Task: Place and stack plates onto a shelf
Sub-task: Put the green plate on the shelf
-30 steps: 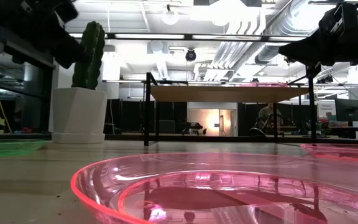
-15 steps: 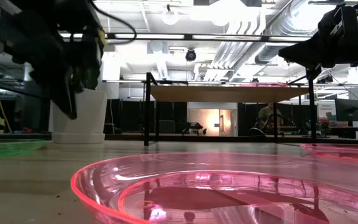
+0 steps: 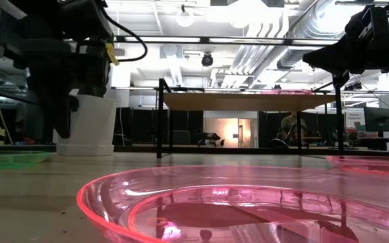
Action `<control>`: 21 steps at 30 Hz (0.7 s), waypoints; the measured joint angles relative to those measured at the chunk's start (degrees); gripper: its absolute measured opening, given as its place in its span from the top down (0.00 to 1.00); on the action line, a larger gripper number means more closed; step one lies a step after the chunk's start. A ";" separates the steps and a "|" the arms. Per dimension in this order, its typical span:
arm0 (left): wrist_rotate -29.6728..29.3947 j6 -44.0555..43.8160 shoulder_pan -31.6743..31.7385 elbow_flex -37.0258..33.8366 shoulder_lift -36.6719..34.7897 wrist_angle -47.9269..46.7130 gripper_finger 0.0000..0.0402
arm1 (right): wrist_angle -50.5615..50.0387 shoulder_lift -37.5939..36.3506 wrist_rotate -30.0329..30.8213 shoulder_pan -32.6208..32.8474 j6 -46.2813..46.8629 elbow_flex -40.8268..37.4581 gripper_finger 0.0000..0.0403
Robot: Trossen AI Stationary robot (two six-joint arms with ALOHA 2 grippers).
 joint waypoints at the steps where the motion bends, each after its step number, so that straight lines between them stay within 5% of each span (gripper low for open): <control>1: 0.00 4.66 -0.24 0.00 0.00 0.01 0.60 | 0.00 0.00 -0.02 -0.01 0.00 0.00 1.00; 11: -0.52 42.99 -2.78 0.00 0.00 3.46 0.60 | -0.37 0.00 0.70 0.00 -0.02 0.00 1.00; 21: -2.78 51.34 -7.55 0.00 0.00 -0.04 0.60 | -1.36 0.02 0.79 0.00 0.13 0.00 1.00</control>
